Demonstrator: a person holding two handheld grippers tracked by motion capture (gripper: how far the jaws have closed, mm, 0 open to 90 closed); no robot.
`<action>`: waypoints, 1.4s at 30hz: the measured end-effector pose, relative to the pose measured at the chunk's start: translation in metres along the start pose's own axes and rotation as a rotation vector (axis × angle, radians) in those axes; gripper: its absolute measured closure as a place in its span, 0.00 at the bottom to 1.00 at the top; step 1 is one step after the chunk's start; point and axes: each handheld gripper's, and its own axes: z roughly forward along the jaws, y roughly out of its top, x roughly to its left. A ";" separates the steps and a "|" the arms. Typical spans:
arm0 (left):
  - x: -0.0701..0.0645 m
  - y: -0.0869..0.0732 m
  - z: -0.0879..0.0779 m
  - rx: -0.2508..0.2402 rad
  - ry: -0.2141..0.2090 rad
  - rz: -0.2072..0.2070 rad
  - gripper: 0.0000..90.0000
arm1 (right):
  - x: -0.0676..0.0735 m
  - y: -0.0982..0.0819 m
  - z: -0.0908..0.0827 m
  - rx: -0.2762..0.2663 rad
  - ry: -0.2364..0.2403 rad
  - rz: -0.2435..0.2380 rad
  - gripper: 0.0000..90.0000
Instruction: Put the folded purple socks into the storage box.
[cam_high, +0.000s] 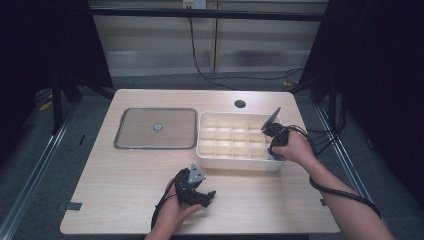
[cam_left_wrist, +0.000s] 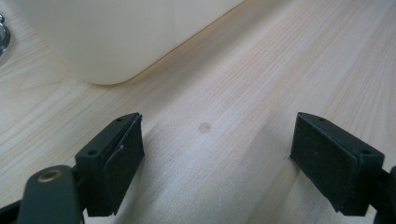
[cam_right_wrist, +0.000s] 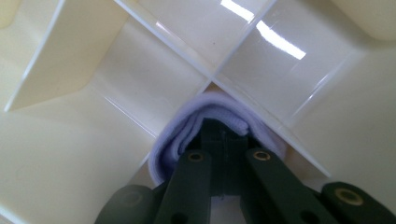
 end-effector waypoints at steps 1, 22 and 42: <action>0.000 0.000 0.000 -0.002 -0.001 0.000 0.18 | 0.000 0.000 0.000 -0.002 0.003 -0.001 1.00; 0.000 0.000 0.000 -0.003 -0.001 -0.001 0.18 | -0.005 -0.009 -0.013 -0.050 0.032 -0.018 0.98; -0.001 0.000 0.001 -0.013 -0.001 -0.013 0.18 | -0.002 -0.009 -0.052 -0.102 0.019 -0.035 0.87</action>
